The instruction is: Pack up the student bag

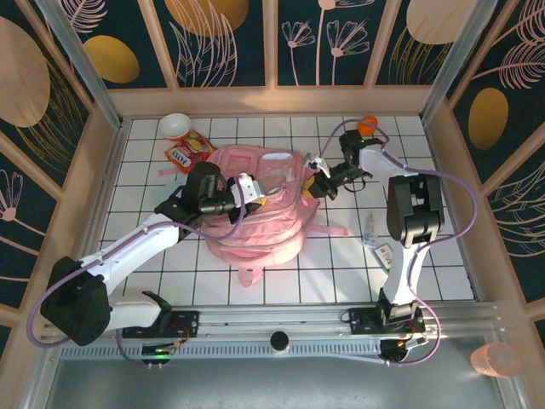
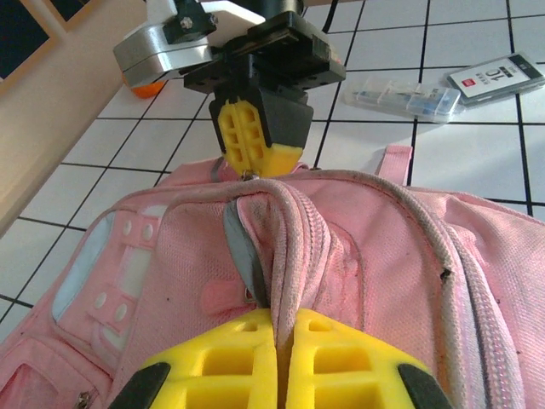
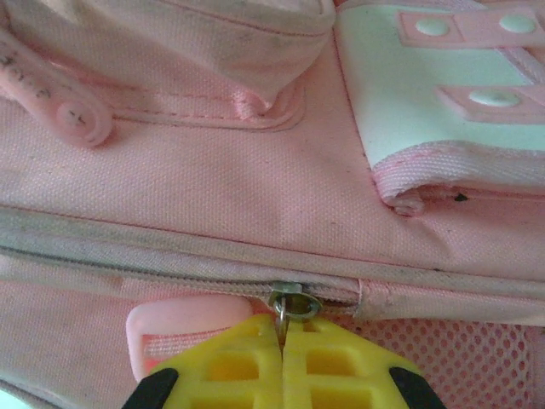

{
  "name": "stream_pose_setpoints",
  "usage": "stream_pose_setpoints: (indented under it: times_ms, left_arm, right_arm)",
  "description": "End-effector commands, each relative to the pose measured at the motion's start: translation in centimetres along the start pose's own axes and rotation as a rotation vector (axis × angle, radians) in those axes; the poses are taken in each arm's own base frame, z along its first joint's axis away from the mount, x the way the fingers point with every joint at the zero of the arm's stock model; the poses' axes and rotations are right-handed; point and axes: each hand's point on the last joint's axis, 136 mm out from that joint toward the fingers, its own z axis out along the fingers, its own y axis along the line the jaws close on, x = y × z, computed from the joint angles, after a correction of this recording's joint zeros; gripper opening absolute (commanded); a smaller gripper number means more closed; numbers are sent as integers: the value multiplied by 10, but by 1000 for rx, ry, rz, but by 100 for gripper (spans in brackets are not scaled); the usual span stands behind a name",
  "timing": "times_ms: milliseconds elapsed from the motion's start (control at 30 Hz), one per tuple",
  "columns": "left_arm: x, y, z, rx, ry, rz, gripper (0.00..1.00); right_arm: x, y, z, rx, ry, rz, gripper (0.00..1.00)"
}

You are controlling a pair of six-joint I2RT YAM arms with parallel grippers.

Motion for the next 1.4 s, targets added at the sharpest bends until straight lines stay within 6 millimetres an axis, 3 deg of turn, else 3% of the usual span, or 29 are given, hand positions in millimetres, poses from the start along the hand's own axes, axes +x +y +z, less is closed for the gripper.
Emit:
stream_pose_setpoints:
  times_ms: [0,300,567,833,867,1167,1367]
  left_arm:
    - [-29,29,-7,-120,-61,82,0]
    - [4,38,0,-162,91,84,0]
    - [-1,66,5,-285,97,-44,0]
    - [-3,71,22,-386,101,-122,0]
    - [-17,78,22,-412,68,-141,0]
    - [-50,92,35,-509,-133,-450,0]
    - [-64,91,45,-510,-227,-588,0]
  right_arm:
    - [-21,10,-16,14,-16,12,0]
    - [-34,15,-33,100,8,103,0]
    - [-54,41,-35,80,-29,186,0]
    - [-58,76,-22,28,-19,293,0]
    - [-60,81,-19,21,-21,309,0]
    - [-73,111,-11,36,-125,499,0]
    - [-85,119,-20,130,-246,588,0]
